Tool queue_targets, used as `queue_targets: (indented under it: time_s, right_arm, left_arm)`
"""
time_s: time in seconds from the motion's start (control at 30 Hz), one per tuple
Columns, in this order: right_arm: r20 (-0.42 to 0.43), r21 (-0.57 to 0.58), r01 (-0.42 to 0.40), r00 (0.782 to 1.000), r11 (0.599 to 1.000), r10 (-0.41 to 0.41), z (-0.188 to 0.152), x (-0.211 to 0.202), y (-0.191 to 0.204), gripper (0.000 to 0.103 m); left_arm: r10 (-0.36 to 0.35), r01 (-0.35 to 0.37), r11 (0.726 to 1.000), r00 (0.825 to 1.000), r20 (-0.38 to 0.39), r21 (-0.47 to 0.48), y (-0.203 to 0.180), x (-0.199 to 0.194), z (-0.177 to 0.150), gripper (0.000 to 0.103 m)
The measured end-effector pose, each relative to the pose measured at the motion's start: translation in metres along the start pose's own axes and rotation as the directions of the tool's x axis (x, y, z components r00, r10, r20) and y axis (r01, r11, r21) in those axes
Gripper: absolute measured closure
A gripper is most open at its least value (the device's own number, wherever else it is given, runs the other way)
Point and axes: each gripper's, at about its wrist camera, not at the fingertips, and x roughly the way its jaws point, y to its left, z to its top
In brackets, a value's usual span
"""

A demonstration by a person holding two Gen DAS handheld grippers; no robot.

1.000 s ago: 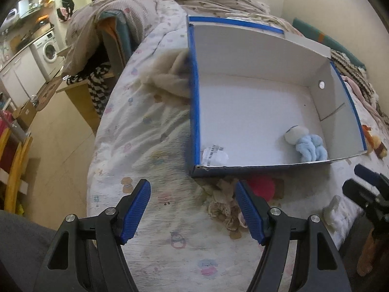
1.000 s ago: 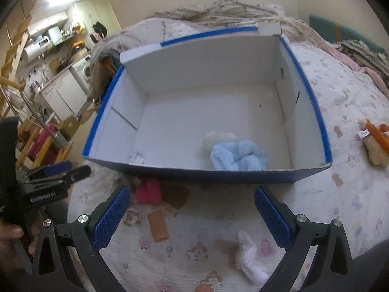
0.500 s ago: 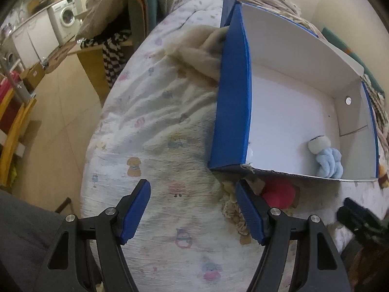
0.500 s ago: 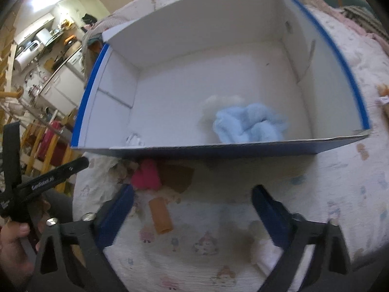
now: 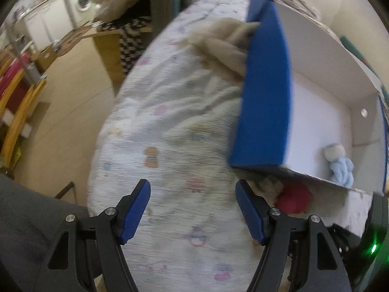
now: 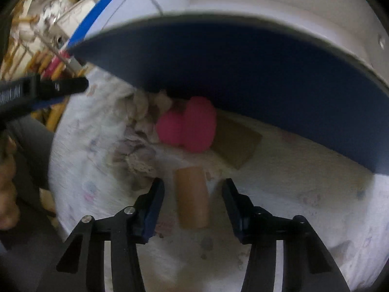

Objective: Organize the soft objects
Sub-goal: 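Grasp the tan foam cylinder with the right gripper while the left gripper grasps the beige lace fabric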

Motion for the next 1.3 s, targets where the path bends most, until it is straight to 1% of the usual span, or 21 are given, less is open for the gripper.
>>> queue_targets:
  time_s: [0.03, 0.07, 0.13, 0.3, 0.37, 0.43, 0.5, 0.53, 0.57, 0.63, 0.7, 0.73, 0.77, 0.8, 0.83, 0.87, 0.93, 1.0, 1.1, 1.23, 1.3]
  right_arm:
    - [0.001, -0.023, 0.022, 1.0, 0.999, -0.022, -0.001, 0.001, 0.003, 0.075]
    - [0.004, -0.045, 0.044, 0.999, 0.998, -0.044, -0.002, 0.002, 0.006, 0.083]
    - [0.008, -0.064, 0.041, 0.999, 0.997, -0.041, -0.004, 0.0, 0.008, 0.093]
    - [0.049, -0.034, 0.0, 0.999, 0.999, 0.002, -0.007, -0.02, 0.007, 0.094]
    - [0.079, -0.016, -0.017, 0.997, 1.0, 0.018, -0.007, -0.035, 0.004, 0.094]
    - [0.109, 0.009, -0.028, 0.994, 1.0, 0.026, -0.01, -0.05, -0.002, 0.094]
    - [0.14, 0.03, -0.033, 0.99, 0.999, 0.028, -0.011, -0.064, -0.008, 0.094]
    - [0.154, 0.04, -0.031, 0.988, 0.999, 0.024, -0.012, -0.071, -0.011, 0.094]
    - [0.166, 0.05, -0.026, 0.986, 0.998, 0.018, -0.014, -0.076, -0.014, 0.094]
    - [0.175, 0.079, -0.027, 0.984, 0.997, 0.013, -0.018, -0.083, -0.021, 0.094]
    - [0.177, 0.101, -0.024, 0.984, 0.995, 0.006, -0.02, -0.084, -0.024, 0.094]
    - [0.178, 0.105, -0.015, 0.984, 0.994, -0.004, -0.02, -0.079, -0.026, 0.094]
    - [0.182, 0.108, -0.005, 0.983, 0.994, -0.014, -0.019, -0.079, -0.027, 0.094]
    - [0.187, 0.113, -0.001, 0.982, 0.994, -0.02, -0.016, -0.078, -0.028, 0.094]
    - [0.19, 0.119, -0.004, 0.982, 0.993, -0.019, -0.015, -0.077, -0.028, 0.094]
    - [0.192, 0.124, -0.01, 0.981, 0.992, -0.014, -0.013, -0.077, -0.028, 0.094]
    - [0.192, 0.119, -0.008, 0.981, 0.993, -0.015, -0.011, -0.072, -0.026, 0.094]
    - [0.188, 0.11, -0.003, 0.982, 0.994, -0.018, -0.014, -0.074, -0.032, 0.094]
    - [0.184, 0.115, -0.007, 0.983, 0.993, -0.015, -0.014, -0.069, -0.031, 0.094]
    - [0.184, 0.114, -0.007, 0.983, 0.993, -0.014, -0.013, -0.066, -0.029, 0.094]
    - [0.187, 0.114, -0.009, 0.982, 0.993, -0.013, -0.012, -0.066, -0.028, 0.094]
  left_arm:
    - [-0.003, 0.003, 1.0, 1.0, -0.003, -0.014, 0.002, 0.0, 0.001, 0.033]
    - [-0.013, 0.013, 0.999, 1.0, -0.01, -0.031, 0.005, 0.002, 0.001, 0.033]
    - [-0.04, 0.039, 0.998, 0.999, -0.031, -0.042, 0.004, 0.004, 0.0, 0.033]
    - [-0.093, 0.096, 0.993, 0.994, -0.053, 0.061, -0.02, 0.005, -0.008, 0.033]
    - [-0.138, 0.145, 0.985, 0.988, -0.07, 0.096, -0.031, 0.004, -0.016, 0.034]
    - [-0.156, 0.168, 0.973, 0.984, -0.087, 0.159, -0.046, 0.003, -0.025, 0.034]
    - [-0.158, 0.173, 0.955, 0.984, -0.084, 0.24, -0.063, 0.001, -0.034, 0.034]
    - [-0.161, 0.176, 0.949, 0.984, -0.08, 0.263, -0.069, -0.001, -0.036, 0.034]
    - [-0.176, 0.193, 0.94, 0.981, -0.085, 0.28, -0.075, -0.002, -0.039, 0.034]
    - [-0.204, 0.229, 0.931, 0.972, -0.115, 0.284, -0.082, 0.002, -0.042, 0.034]
    - [-0.211, 0.25, 0.93, 0.963, -0.164, 0.268, -0.085, 0.014, -0.044, 0.034]
    - [-0.208, 0.253, 0.93, 0.96, -0.187, 0.265, -0.086, 0.019, -0.045, 0.043]
    - [-0.201, 0.256, 0.93, 0.955, -0.216, 0.264, -0.087, 0.027, -0.046, 0.054]
    - [-0.198, 0.26, 0.929, 0.95, -0.24, 0.263, -0.088, 0.032, -0.047, 0.083]
    - [-0.21, 0.28, 0.928, 0.938, -0.275, 0.247, -0.086, 0.037, -0.047, 0.094]
    - [-0.23, 0.297, 0.929, 0.931, -0.284, 0.221, -0.082, 0.038, -0.046, 0.094]
    - [-0.243, 0.3, 0.929, 0.936, -0.254, 0.217, -0.076, 0.029, -0.045, 0.095]
    - [-0.233, 0.281, 0.932, 0.949, -0.215, 0.228, -0.068, 0.016, -0.044, 0.096]
    - [-0.178, 0.206, 0.955, 0.974, -0.142, 0.216, -0.052, 0.001, -0.041, 0.096]
    - [-0.091, 0.102, 0.978, 0.993, -0.07, 0.182, -0.036, -0.005, -0.037, 0.096]
    - [-0.061, 0.067, 0.984, 0.997, -0.045, 0.167, -0.031, -0.008, -0.032, 0.096]
